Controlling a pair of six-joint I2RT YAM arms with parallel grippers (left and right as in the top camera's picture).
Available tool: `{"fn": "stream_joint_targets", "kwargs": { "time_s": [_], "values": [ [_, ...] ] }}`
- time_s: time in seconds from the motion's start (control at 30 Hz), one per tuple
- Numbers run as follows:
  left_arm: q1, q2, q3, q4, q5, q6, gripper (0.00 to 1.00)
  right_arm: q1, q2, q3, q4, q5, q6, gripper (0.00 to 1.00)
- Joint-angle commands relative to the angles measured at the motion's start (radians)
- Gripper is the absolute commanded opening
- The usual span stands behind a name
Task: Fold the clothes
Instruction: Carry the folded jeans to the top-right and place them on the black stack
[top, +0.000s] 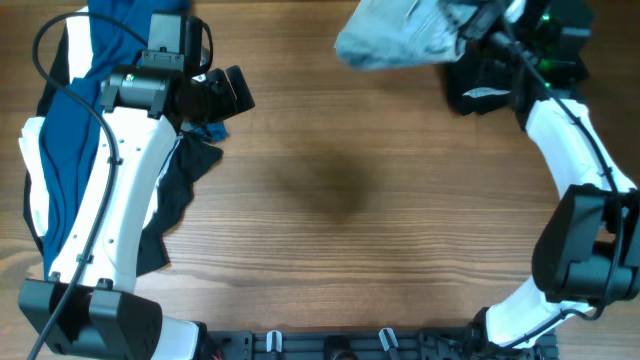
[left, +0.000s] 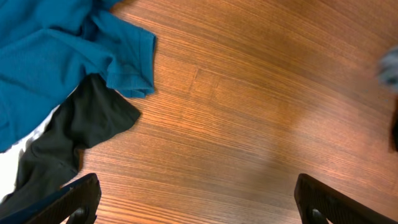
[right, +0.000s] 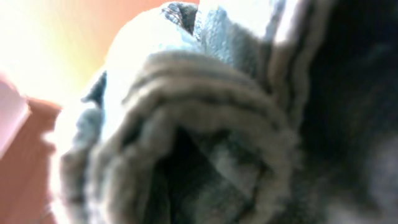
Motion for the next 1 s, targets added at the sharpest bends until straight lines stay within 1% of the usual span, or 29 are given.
{"fn": "stream_joint_targets", "kwargs": {
  "time_s": [0.0,0.2,0.4,0.5,0.53,0.83,0.97],
  "values": [
    [0.0,-0.002,0.01,-0.001,-0.014,0.023,1.0,-0.06,-0.03,0.029,0.037,0.174,0.125,0.04],
    [0.0,-0.002,0.01,0.0,-0.018,0.023,1.0,-0.114,-0.028,0.029,0.006,0.428,0.131,0.04],
    [0.0,-0.002,0.01,0.0,-0.025,0.023,1.0,-0.138,-0.025,0.027,-0.024,0.662,0.131,0.04],
    [0.0,-0.002,0.01,0.0,-0.025,0.023,1.0,-0.145,-0.016,0.027,-0.019,0.713,0.13,0.04],
    [0.0,-0.002,0.01,0.0,-0.025,0.023,1.0,-0.149,0.005,0.027,0.006,0.732,0.13,0.04],
    [0.0,-0.002,0.01,0.012,-0.025,0.023,1.0,-0.149,0.172,0.027,0.151,0.717,0.184,0.04],
    [0.0,-0.002,0.01,0.019,-0.025,0.023,1.0,-0.146,0.217,0.027,0.137,0.7,0.183,0.04]
  ]
}}
